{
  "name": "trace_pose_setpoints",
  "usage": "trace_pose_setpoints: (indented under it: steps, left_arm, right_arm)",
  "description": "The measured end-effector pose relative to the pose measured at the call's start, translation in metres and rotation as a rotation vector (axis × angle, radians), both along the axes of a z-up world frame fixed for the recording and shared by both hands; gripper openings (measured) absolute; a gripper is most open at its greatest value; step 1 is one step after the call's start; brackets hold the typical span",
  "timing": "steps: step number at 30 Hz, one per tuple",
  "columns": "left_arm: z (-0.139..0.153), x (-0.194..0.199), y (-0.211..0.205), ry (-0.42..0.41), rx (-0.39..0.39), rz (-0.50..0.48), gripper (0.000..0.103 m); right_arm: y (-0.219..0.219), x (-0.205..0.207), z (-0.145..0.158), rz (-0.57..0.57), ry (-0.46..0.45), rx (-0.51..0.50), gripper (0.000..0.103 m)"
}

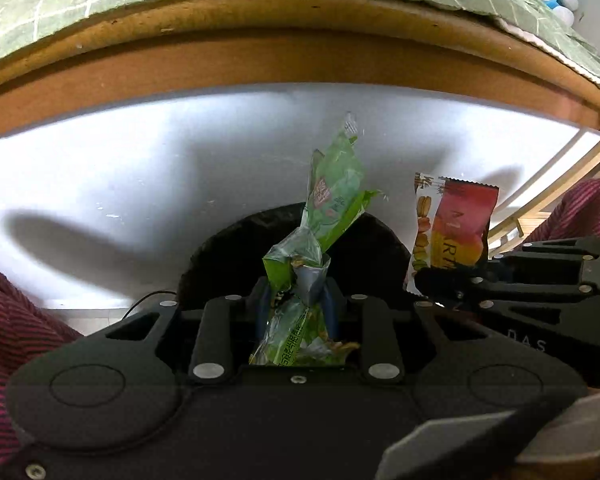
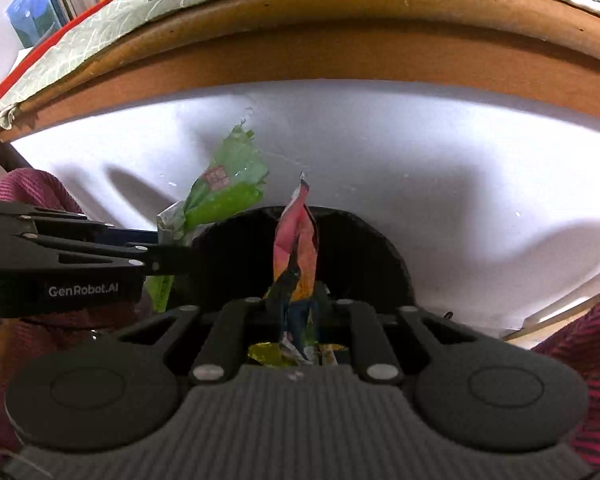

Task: Collect trash
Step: 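Carry both wrappers down into the black bin and open both tools, then move both open tools back over the trash on the bed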

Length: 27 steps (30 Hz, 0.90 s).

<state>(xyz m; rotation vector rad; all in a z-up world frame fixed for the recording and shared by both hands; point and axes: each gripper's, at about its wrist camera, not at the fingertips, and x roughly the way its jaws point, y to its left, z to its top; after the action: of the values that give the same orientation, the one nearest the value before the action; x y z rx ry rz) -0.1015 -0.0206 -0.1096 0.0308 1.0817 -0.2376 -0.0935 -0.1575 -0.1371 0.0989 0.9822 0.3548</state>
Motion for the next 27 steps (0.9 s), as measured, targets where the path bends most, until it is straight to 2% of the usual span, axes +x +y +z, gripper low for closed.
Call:
trace_pose_setpoints:
  steps: [11, 12, 13, 15, 22, 25, 27]
  left_arm:
    - [0.006, -0.001, 0.0, -0.007, -0.001, 0.008, 0.026]
    - [0.006, -0.001, 0.0, -0.009, 0.0, 0.01, 0.029]
    - [0.007, -0.002, 0.001, -0.012, 0.0, 0.011, 0.031]
    - [0.008, -0.003, 0.001, -0.018, -0.001, 0.014, 0.039]
    - [0.022, -0.004, 0.005, -0.062, 0.011, 0.022, 0.052]
    - [0.034, -0.006, 0.011, -0.104, 0.018, 0.014, 0.057]
    - [0.047, -0.007, 0.013, -0.136, 0.017, 0.009, 0.065]
  right_arm:
    - [-0.003, -0.003, 0.001, -0.001, -0.01, 0.004, 0.023]
    - [-0.003, -0.003, 0.002, -0.002, -0.013, 0.002, 0.037]
    - [-0.003, -0.003, 0.001, -0.003, -0.015, 0.005, 0.046]
    - [-0.003, -0.003, 0.002, -0.004, -0.017, 0.012, 0.054]
    - [-0.004, -0.003, 0.004, -0.007, -0.026, 0.016, 0.06]
    - [-0.008, -0.005, 0.012, -0.006, -0.057, 0.014, 0.061]
    - [-0.01, -0.005, 0.023, -0.002, -0.094, 0.024, 0.061]
